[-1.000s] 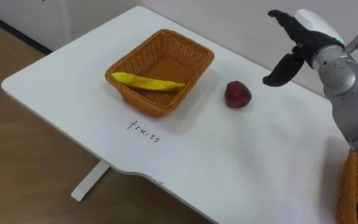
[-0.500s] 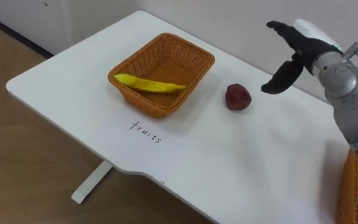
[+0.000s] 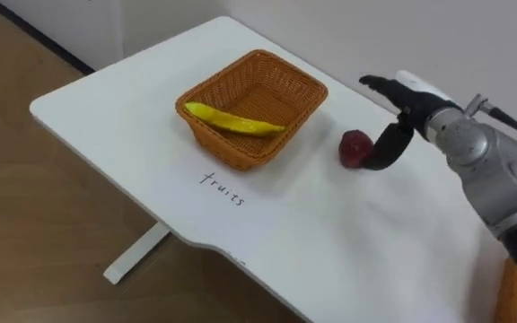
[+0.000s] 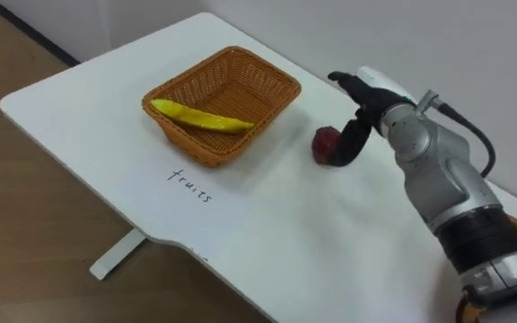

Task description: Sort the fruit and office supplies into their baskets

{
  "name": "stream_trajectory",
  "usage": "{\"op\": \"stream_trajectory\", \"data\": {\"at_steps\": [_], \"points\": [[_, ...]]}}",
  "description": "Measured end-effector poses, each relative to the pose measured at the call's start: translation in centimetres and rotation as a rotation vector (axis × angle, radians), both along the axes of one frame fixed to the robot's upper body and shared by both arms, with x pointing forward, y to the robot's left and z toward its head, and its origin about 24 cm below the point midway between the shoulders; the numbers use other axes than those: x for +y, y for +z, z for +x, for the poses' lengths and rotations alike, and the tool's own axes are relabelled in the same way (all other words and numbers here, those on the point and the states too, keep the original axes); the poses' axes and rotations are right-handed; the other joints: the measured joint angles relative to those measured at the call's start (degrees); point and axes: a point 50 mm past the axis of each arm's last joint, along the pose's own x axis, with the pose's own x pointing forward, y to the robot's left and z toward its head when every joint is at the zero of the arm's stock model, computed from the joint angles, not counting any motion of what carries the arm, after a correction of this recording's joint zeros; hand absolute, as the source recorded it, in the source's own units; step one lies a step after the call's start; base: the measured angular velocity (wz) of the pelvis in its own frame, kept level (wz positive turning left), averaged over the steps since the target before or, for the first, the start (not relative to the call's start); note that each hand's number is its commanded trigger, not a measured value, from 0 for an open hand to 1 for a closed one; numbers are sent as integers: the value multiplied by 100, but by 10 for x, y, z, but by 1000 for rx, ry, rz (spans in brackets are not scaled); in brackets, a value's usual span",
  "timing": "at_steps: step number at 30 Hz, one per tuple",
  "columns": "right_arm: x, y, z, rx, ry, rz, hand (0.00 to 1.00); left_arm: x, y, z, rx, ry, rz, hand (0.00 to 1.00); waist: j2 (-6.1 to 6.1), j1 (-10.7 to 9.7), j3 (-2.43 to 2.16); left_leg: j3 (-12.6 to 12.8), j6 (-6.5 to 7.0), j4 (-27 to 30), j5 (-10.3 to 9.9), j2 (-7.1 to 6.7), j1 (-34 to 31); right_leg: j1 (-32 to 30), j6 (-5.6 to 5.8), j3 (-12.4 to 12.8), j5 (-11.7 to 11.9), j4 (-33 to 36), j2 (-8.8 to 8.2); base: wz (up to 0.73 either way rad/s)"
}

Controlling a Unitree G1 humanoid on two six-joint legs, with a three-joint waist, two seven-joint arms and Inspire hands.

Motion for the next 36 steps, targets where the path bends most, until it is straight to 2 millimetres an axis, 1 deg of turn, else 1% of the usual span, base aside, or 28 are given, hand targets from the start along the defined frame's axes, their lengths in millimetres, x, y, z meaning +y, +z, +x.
{"op": "stream_trajectory", "data": {"at_steps": [1, 2, 3, 4, 6, 9, 10, 11, 13, 14, 16, 19, 20, 22, 28, 34, 36], "points": [[-3, -7, -1, 27, -10, -7, 0, 2, 1, 4, -11, -4, 5, 0, -35, 58, 18, -6, 0, 3, 0, -4, -51, -48, -8, 6, 5, 0, 1, 0], [-4, -9, -1, 38, -15, -11, 0, 2, 1, 5, -14, -5, 6, 0, -47, 81, 22, -10, 0, 5, 1, -6, -75, -70, -11, 8, 7, 0, 1, 0], [-8, -15, -2, 63, -31, -22, 0, 3, 1, 10, -26, -8, 8, 0, -70, 170, 30, -2, 0, 8, 4, -3, -133, -128, -26, 15, 16, 1, 1, -5], [-12, -20, -3, 84, -46, -30, 0, 3, 1, 14, -38, -8, 10, 0, -93, 207, 40, 0, -3, 18, 11, 2, -213, -179, -40, 23, 26, 5, 5, -5], [-15, -22, -4, 94, -58, -34, 0, 3, 1, 17, -49, 3, 9, 0, -110, 214, 47, 1, -5, 50, 20, 8, -339, -293, -57, 22, 39, 1, 14, 0], [-16, -20, -1, 70, -71, -38, 0, 3, 2, 24, -72, 18, 6, 0, -99, 215, 73, 24, -14, 122, 21, 43, -532, -457, -81, 24, 65, -1, 47, -1], [-17, -16, 2, 58, -81, -42, 0, 3, 2, 27, -84, 23, 4, 0, -88, 215, 94, 25, -22, 120, 26, 52, -585, -524, -94, 27, 74, 2, 57, -3], [-18, -14, 3, 49, -84, -44, 0, 3, 2, 29, -90, 24, 4, 0, -88, 211, 94, 27, -28, 121, 30, 52, -625, -558, -97, 23, 75, 1, 62, -4], [-16, -4, 10, -1, -91, -46, 0, 3, 3, 41, -121, 32, 1, 0, -122, 218, 103, 62, -66, 117, 58, 67, -814, -765, -138, 39, 102, 5, 100, -6], [-15, -1, 12, -12, -91, -47, 0, 2, 3, 44, -131, 37, -2, 0, -130, 221, 116, 64, -74, 118, 64, 74, -842, -796, -143, 38, 105, 5, 104, -7], [-18, 2, 16, -24, -108, -53, 0, -3, 2, 52, -163, 61, -21, 0, -99, 310, 148, 116, -78, 107, 67, 99, -920, -896, -161, 53, 117, 5, 111, -11], [-27, 2, 19, -13, -156, -59, 0, -7, 1, 55, -171, 54, -26, 0, -84, 384, 173, 156, -75, 102, 69, 145, -973, -986, -163, 88, 119, 0, 111, -8], [-29, 2, 20, -11, -167, -56, 0, -7, 1, 55, -171, 54, -26, 0, -84, 388, 175, 157, -75, 100, 69, 146, -991, -1008, -163, 87, 119, 1, 111, 0], [-32, 8, 24, -32, -190, -39, 0, -6, 1, 53, -163, 57, -24, 0, -84, 353, 178, 168, -75, 87, 69, 152, -1031, -1060, -163, 82, 118, 0, 111, 0], [-37, 8, 26, -45, -223, -26, 0, -6, 1, 60, -174, 54, -24, 0, -102, 335, 188, 176, -75, 16, 69, 158, -1024, -1080, -162, 66, 118, -5, 111, 0], [-38, 9, 26, -64, -231, -29, 0, -7, 1, 60, -172, 48, -24, 0, -109, 330, 191, 201, -75, 8, 69, 151, -1035, -1104, -162, 69, 118, -3, 114, -2], [-39, 9, 26, -68, -235, -31, 0, -7, 1, 59, -170, 52, -26, 0, -107, 329, 192, 201, -76, 12, 69, 150, -1038, -1103, -162, 30, 119, -3, 113, 0]]}}
